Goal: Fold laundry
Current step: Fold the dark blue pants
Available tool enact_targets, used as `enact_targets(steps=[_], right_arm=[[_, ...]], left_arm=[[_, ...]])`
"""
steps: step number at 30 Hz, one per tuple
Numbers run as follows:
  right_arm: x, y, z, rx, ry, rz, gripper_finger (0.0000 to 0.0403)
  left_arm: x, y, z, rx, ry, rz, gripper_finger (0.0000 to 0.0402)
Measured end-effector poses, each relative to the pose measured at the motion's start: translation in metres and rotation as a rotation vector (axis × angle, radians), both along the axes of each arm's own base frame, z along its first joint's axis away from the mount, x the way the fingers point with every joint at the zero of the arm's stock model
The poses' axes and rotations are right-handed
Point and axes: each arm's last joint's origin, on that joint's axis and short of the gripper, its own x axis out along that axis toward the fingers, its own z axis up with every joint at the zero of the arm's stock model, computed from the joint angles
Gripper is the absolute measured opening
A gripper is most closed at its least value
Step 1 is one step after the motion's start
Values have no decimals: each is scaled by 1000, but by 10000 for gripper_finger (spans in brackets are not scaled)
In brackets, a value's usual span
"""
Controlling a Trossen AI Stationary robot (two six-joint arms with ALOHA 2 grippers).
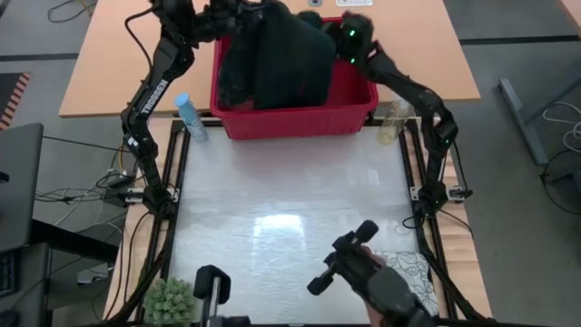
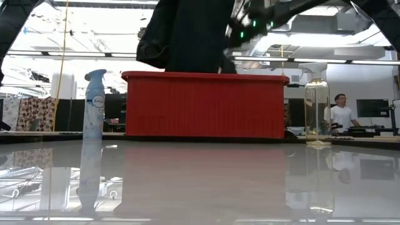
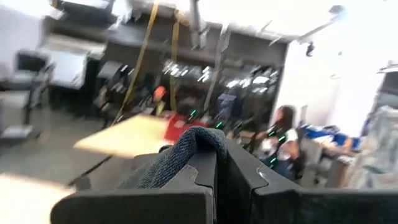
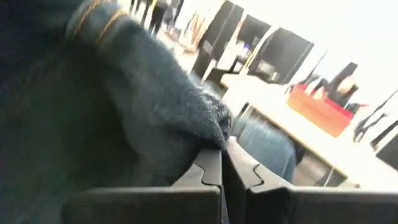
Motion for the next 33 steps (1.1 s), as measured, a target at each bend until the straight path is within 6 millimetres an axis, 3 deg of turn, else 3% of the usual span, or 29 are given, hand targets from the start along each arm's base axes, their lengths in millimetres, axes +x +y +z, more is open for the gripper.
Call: enact_targets(steps=[7,14,21,26,33], right_arm=[[-16,42,97,-206,-61,47,20],[-45,103,146,-347,-127,118,20],[-68,169,172,-354,-136,243,20],[-87,227,189,-377,-167,407,20],[-104,284,184,-191,-131,652,20]], left_arm=[[-12,-16,24,66,-193,-177,0],[-22,-43,39,108,-268,-423,0],[-15,-77,44,103,-179,-621,0],[-11,-115,50,110,-128,-794,0],[17,-160,42,42,65,-1049,0]])
